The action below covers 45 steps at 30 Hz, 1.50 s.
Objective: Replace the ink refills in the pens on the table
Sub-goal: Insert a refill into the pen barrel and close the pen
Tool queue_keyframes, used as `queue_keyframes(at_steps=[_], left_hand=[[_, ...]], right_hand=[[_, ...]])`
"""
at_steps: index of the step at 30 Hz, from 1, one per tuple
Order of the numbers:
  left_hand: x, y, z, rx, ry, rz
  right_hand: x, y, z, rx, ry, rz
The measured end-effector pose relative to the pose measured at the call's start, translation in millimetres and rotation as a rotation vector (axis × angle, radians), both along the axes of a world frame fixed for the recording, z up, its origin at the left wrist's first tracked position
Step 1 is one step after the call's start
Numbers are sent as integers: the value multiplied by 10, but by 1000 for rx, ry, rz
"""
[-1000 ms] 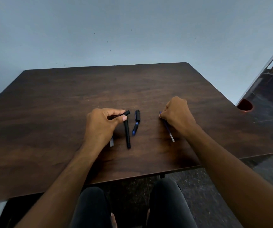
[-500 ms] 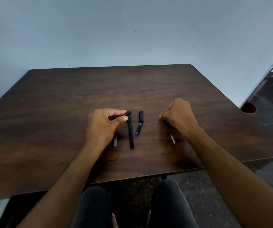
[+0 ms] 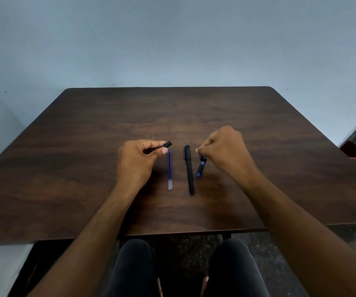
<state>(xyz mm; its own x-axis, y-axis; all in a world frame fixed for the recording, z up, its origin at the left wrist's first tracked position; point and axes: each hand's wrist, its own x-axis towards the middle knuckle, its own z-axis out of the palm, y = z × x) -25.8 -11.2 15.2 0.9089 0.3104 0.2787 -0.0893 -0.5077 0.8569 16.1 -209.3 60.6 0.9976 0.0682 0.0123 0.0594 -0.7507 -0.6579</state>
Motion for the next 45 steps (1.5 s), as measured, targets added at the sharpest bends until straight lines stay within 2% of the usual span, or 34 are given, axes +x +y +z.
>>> queue_keyframes(at_steps=[5,9,17,26,45], left_hand=[[-27,65,-47,-41,-23,46],[-12,79,-84,-42,-34,52],[9,88,-129,-42,-29,42],[23,76,-145,-53,-55,24],[-3,67,-122,-116,-53,-9]], right_hand=[[62,482,-118,-58,102,31],[144,706,-240,-202,156,42],[176,749,-286,-241,140,-32],[140,758,-277,-290,69,-12],[109,880,-97,-488,145,61]])
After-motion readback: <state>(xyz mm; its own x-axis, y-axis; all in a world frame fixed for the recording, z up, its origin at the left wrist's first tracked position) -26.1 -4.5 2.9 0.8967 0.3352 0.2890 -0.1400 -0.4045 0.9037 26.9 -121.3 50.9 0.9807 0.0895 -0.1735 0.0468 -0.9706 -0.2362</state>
